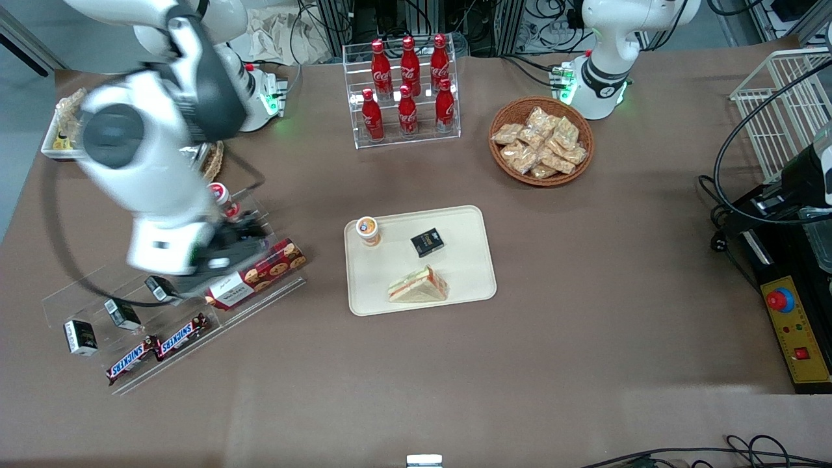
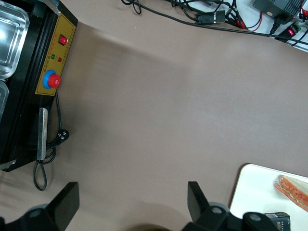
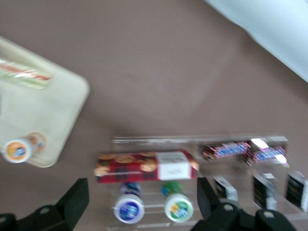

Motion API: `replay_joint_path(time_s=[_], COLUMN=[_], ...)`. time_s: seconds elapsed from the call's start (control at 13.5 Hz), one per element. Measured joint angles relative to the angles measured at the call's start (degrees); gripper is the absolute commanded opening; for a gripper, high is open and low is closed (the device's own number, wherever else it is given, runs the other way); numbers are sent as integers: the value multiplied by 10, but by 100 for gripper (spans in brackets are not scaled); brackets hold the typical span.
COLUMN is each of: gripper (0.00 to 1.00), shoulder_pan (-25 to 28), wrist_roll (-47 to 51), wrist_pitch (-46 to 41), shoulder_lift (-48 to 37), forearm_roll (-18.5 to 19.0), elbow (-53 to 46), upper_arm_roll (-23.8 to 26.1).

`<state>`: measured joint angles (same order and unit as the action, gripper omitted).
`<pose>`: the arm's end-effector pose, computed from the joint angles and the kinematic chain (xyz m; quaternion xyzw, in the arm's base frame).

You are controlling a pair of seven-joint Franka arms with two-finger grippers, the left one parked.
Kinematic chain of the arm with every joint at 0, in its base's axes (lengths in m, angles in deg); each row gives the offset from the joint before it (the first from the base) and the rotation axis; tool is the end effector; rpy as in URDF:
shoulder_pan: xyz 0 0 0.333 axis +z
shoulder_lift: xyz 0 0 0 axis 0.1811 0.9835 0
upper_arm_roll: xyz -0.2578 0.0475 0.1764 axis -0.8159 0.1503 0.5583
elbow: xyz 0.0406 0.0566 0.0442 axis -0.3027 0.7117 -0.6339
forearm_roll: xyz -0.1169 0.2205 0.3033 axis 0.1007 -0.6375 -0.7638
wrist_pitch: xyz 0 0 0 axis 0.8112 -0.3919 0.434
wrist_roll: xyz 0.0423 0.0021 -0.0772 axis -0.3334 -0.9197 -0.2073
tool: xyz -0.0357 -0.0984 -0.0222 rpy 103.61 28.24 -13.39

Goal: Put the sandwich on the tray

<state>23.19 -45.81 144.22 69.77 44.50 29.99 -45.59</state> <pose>0.6165 0.1704 0.5577 0.9663 0.2497 0.0297 0.0554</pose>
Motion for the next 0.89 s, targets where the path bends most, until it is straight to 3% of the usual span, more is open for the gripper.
replay_joint_path(time_s=[0.37, 0.66, 0.89], gripper=[100, 100, 100], shoulder_pan=[-122, -142, -159], wrist_roll=[6, 109, 135], wrist_pitch=[-40, -109, -153], shoulder_lift=[-46, -87, -124], forearm_roll=[0, -10, -26], elbow=[0, 0, 1], upper_arm_roll=[-5, -37, -40])
